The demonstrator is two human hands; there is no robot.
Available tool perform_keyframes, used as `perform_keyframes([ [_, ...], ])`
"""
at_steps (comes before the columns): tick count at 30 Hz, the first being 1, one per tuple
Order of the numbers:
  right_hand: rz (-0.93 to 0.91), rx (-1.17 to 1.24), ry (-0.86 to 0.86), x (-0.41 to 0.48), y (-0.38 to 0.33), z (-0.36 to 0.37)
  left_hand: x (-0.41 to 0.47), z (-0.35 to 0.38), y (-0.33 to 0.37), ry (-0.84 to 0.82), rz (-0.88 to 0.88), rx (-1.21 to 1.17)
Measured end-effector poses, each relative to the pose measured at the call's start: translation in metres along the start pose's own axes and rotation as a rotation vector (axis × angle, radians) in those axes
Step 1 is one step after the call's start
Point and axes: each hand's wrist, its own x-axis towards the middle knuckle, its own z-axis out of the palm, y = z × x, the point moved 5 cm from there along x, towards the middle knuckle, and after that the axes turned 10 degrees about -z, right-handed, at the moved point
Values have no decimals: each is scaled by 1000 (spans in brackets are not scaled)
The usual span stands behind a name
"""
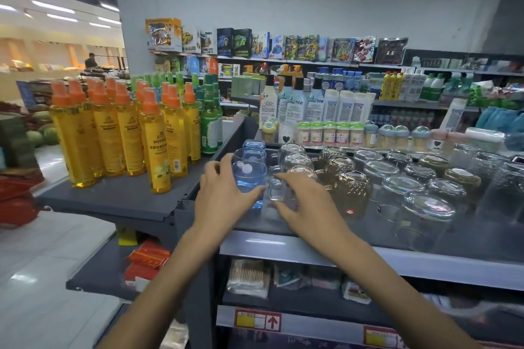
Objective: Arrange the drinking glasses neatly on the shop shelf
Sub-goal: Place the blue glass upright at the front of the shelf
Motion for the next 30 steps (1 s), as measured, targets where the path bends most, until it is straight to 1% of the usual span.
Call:
perform_keyframes([
  [2, 98, 148, 24, 1, -7, 18, 19, 7, -4, -147, -27, -4],
  [4, 192, 249, 40, 3, -11, 36, 27, 14, -7, -207, -31, -36],
  [9, 327, 339, 73, 6, -14, 65, 40, 27, -11, -208, -1, -38],
  [12, 371, 393, 85, 7, -9, 73, 37, 23, -1, -222, -6, 62],
  [14, 396, 439, 100, 6, -5, 78, 36, 23, 4, -185, 5, 102],
  [17, 386, 491, 112, 5, -5, 81, 37, 23, 4, -134, 1, 57],
  [20, 384, 497, 130, 4, -8, 76, 32, 16, 7, -128, 10, 20],
  [23, 382, 573, 149, 3, -6, 73, 27, 2, 7, -142, 35, -59],
  [27, 307, 697, 251, 4, -13, 68, 23, -24, 8, -183, 66, -236],
  [30, 252, 768, 362, 5, -21, 56, 15, -42, 17, -280, 47, -461],
])
